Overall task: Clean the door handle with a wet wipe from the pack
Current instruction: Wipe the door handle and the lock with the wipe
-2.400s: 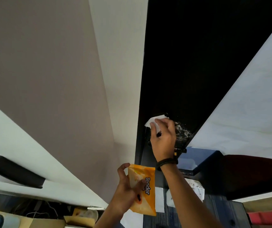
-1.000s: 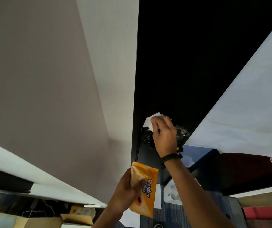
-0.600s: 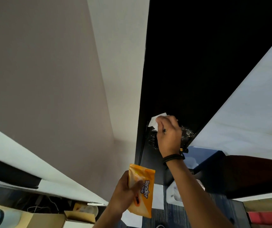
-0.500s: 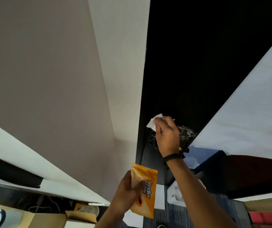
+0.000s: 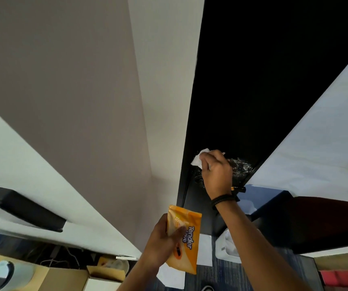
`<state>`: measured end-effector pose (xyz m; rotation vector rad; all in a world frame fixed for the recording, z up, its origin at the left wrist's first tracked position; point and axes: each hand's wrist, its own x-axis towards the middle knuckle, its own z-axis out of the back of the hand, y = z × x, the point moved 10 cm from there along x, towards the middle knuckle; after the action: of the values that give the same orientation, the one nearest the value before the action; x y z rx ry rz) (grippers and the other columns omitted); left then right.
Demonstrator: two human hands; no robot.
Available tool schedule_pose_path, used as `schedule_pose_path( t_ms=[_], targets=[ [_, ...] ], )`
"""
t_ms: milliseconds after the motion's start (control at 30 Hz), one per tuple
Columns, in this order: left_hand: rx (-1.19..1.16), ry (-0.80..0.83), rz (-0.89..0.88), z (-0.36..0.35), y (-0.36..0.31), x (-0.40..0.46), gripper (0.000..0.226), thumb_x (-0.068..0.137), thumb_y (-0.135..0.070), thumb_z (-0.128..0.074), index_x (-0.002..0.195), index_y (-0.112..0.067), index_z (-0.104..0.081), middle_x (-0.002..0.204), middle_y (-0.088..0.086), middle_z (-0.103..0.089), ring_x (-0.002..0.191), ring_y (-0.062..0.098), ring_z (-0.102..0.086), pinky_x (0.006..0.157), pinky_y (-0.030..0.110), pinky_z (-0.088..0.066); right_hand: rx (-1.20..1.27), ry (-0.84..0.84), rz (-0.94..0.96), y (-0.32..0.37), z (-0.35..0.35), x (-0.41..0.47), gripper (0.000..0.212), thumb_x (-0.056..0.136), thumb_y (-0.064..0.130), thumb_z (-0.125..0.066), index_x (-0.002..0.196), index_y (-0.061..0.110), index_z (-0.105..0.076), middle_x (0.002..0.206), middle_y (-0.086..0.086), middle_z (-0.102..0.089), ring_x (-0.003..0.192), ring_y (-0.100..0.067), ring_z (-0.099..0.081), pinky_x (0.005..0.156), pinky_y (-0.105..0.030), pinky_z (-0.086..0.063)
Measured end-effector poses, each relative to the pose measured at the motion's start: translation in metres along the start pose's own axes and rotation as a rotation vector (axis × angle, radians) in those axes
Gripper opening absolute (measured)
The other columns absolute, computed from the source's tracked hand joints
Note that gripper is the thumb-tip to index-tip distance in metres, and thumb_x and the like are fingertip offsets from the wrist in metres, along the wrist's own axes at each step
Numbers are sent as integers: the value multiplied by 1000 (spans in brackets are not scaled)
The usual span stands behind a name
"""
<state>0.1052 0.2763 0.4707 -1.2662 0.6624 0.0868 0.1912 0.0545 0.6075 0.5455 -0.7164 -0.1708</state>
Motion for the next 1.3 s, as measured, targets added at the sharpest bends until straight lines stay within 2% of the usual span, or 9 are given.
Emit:
schedule_pose_path(
  t_ms=[100,300,567,767,933,1033,1133,1200,1300],
  targets=[
    [-3,11,-1,-4,-2,-1,20,98,-40,-67,113,-36,-55,104,-19,-71,86,2,-73,55,10,-54,-12,44,18,-7,0,-5,12,92,1,-72,98,9,-79,98,-4,-68,78,-21,-68,64,-38,-61],
    [33,39,-32,-10,-9,2,29,99,-39,-65,124,-34,-51,106,-20,-67,86,0,-70,52,9,-53,19,16,-123,-44,29,-10,13,99,10,-66,101,8,-78,108,-7,-68,87,-22,-67,74,-32,-59],
    [66,45,-11,-18,-2,5,34,99,-38,-65,130,-29,-52,120,-7,-71,90,8,-73,60,15,-60,33,-64,-286,-105,74,-22,10,99,7,-63,95,9,-73,111,-9,-65,96,-24,-66,82,-30,-58],
    [111,59,9,-30,1,13,43,98,-41,-67,135,-27,-52,125,-4,-71,92,10,-74,62,16,-60,28,-111,-321,-98,70,-25,11,96,0,-60,93,6,-69,108,-13,-64,93,-28,-66,80,-30,-57],
    [120,81,-6,-41,-11,16,34,100,-36,-65,129,-27,-52,114,-10,-70,87,5,-72,56,11,-57,27,-52,-203,-66,48,-12,16,95,-2,-60,93,10,-71,110,-9,-65,87,-20,-65,73,-29,-57],
    [125,84,-11,-45,-17,16,33,100,-35,-64,130,-28,-51,106,-16,-67,82,3,-70,52,9,-55,52,-63,-206,-77,55,-17,10,99,5,-63,98,11,-72,108,-8,-65,89,-20,-66,74,-22,-55],
    [111,70,-6,-40,-15,15,33,100,-36,-64,130,-29,-52,108,-15,-68,84,4,-71,52,10,-55,83,-153,-307,-95,72,-27,4,97,6,-67,97,10,-69,107,-10,-65,95,-21,-66,78,-4,-46],
    [98,55,7,-35,-10,14,36,100,-38,-64,132,-29,-52,114,-11,-70,88,8,-73,58,13,-60,96,-182,-318,-92,69,-28,6,96,4,-67,96,10,-67,105,-10,-64,94,-18,-64,78,-7,-49],
    [99,54,30,-31,0,14,43,98,-41,-65,136,-29,-51,126,-5,-71,101,18,-75,84,31,-64,89,-162,-258,-72,52,-22,5,99,6,-64,98,10,-68,108,-10,-63,92,-16,-62,74,-21,-55]
  ],
)
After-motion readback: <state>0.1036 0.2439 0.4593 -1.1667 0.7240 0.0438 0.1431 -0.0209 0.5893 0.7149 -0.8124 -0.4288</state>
